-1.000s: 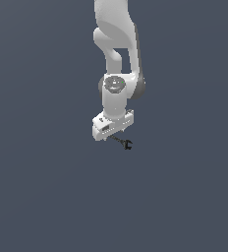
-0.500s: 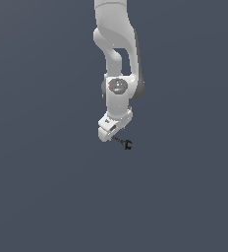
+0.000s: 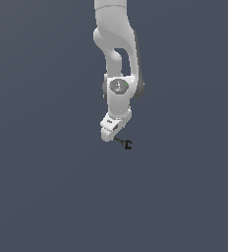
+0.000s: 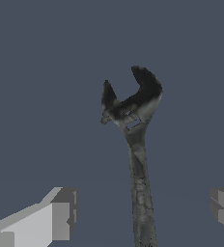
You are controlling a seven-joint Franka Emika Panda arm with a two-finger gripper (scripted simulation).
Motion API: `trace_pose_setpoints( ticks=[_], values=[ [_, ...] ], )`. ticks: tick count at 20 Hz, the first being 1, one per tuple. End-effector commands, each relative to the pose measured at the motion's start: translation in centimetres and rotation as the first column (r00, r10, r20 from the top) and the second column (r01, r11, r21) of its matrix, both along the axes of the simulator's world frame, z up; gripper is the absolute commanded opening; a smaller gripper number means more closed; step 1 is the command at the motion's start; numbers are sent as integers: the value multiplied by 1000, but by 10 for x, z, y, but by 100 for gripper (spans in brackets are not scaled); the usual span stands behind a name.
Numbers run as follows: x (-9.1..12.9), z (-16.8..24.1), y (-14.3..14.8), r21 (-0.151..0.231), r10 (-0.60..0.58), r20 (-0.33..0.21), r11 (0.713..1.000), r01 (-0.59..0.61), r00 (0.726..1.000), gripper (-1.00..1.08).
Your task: Pick up the object and move it to a goal position.
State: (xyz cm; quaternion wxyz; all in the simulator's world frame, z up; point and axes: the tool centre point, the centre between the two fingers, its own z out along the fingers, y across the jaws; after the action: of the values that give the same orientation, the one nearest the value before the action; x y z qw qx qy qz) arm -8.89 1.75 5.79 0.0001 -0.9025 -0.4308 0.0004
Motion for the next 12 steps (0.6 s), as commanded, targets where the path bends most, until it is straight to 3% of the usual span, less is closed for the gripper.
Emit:
trace_pose_setpoints(
  ticks=[1,12],
  values=[
    [0,0,0,0,0,0,1000,0,1000,100],
    [-1,-37,0,0,4,0,1000,-4,1000,100]
  ],
)
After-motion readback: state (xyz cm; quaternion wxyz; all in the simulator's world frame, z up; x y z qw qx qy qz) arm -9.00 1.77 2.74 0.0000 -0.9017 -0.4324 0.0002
